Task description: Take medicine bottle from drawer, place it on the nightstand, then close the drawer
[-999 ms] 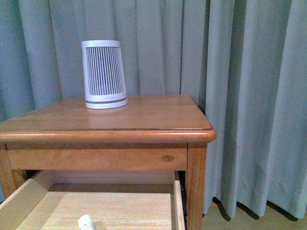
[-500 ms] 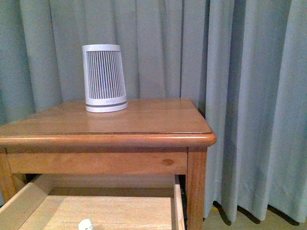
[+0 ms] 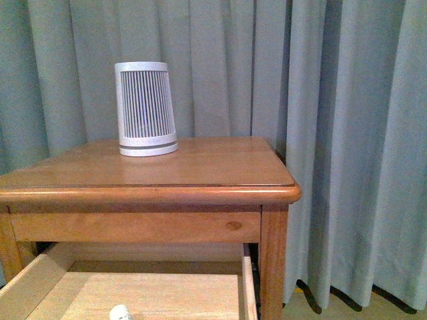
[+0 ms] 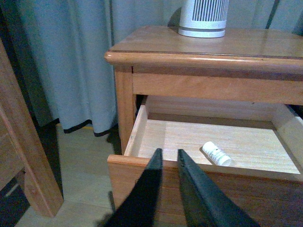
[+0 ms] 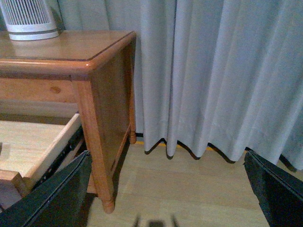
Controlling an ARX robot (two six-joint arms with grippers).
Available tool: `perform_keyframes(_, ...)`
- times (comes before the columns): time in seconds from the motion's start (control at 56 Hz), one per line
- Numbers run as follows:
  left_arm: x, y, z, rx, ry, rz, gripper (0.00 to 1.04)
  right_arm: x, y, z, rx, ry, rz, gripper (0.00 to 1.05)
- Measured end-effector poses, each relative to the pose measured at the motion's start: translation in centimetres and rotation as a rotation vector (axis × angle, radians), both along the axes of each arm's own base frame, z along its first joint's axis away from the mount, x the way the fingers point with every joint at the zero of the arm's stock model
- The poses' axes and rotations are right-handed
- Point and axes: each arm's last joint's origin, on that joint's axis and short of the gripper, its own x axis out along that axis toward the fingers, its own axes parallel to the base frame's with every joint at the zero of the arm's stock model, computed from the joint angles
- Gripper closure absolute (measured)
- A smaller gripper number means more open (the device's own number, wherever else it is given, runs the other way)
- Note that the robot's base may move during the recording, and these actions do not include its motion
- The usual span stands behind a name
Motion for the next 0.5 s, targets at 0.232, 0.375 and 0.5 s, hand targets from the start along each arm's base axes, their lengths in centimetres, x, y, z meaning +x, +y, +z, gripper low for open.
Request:
perform_keyframes(0.232,0.0,0.0,0.0,0.0,0.0,-0.002,0.37,0.0,-0.01,0.0,0.0,0.0,-0.004,0.07)
perform_keyframes(0.375,0.0,0.0,0.0,0.001,0.0,-0.002,0.08,0.0,-0.01,0.0,0.0,0.0,-0.003,0.07)
perform_keyframes(0.5,-0.01,0.0,0.0,0.001,0.0,-0.002,0.07,0.0,-0.01,0.01,0.0,-0.001,-0.003,0.07)
